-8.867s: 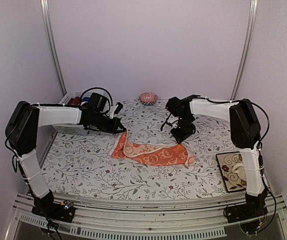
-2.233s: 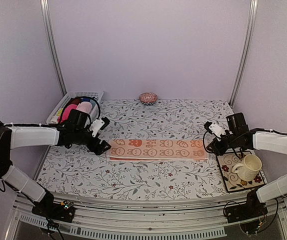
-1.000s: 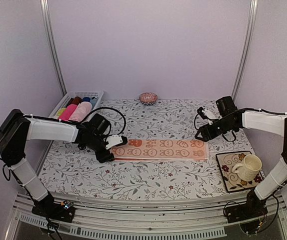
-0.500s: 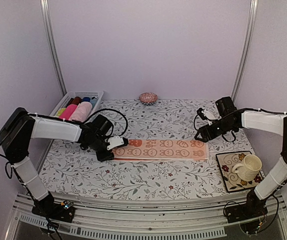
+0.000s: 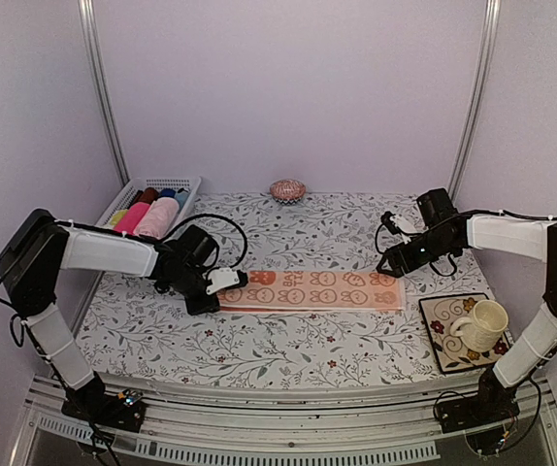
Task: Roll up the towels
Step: Smooth out the towel at the center of the board.
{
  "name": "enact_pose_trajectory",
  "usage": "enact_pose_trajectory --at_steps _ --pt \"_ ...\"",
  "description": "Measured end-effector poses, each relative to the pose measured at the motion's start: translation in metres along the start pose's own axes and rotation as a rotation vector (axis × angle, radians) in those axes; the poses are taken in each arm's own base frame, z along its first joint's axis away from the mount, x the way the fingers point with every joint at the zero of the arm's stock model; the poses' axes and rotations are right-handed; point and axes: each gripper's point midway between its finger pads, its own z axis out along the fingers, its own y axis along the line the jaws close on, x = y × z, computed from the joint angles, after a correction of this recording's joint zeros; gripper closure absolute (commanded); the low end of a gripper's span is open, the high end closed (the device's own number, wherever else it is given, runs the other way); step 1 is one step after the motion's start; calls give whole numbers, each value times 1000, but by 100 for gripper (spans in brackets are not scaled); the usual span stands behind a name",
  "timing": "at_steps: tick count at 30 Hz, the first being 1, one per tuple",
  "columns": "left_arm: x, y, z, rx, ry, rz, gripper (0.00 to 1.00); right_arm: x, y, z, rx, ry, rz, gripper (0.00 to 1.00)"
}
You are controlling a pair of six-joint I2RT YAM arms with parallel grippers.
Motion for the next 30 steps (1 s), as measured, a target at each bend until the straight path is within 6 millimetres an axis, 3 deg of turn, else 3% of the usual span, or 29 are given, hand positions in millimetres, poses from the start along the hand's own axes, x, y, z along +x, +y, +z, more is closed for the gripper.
enact_pose_trajectory --at_steps 6,13,30 --pt "2 1 4 -1 14 -2 69 1 0 0 -1 2 1 29" --pt "1 2 4 -3 12 -4 70 1 0 0 -1 3 1 29" --pt "1 4 5 -13 22 -9 100 2 1 1 -8 8 3 30"
